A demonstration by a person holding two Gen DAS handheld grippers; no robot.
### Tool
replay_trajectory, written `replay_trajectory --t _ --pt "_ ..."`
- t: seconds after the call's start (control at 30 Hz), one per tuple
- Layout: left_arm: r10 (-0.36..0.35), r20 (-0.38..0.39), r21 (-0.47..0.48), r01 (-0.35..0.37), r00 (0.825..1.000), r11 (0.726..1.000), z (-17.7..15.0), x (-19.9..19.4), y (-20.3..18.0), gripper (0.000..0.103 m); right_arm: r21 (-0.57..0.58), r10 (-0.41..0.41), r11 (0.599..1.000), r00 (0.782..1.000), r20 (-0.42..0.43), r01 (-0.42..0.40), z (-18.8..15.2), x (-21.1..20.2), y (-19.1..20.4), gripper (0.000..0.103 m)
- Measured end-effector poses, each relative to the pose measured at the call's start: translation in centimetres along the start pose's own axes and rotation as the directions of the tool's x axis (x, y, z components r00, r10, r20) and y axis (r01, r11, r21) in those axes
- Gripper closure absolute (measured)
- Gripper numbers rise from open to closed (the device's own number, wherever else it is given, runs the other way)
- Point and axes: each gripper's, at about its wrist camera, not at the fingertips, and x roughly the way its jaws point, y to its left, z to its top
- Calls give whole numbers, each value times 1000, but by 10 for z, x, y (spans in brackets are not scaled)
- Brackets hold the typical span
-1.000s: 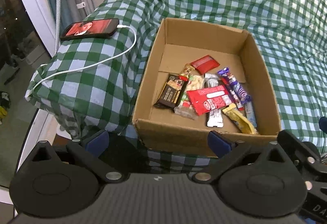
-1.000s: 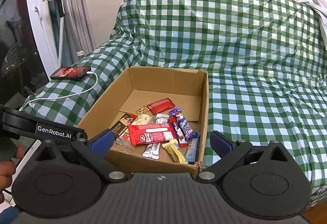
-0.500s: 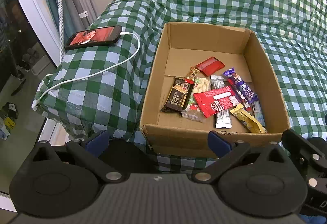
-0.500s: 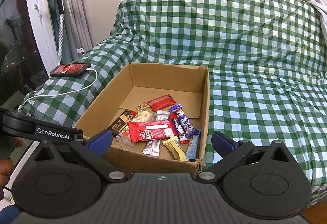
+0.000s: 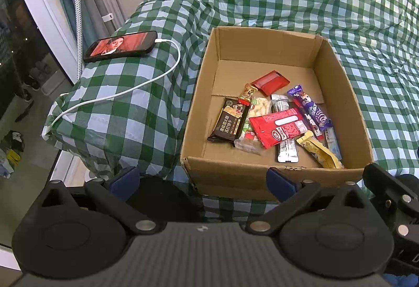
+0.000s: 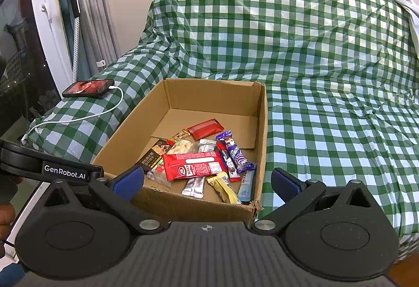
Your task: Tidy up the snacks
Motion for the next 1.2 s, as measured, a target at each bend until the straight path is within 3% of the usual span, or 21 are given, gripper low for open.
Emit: replay_trajectory --t 1.2 --pt "3 2 13 -3 1000 1000 -1 -1 -3 0 6 5 1000 1000 0 -5 1 -1 -11 1"
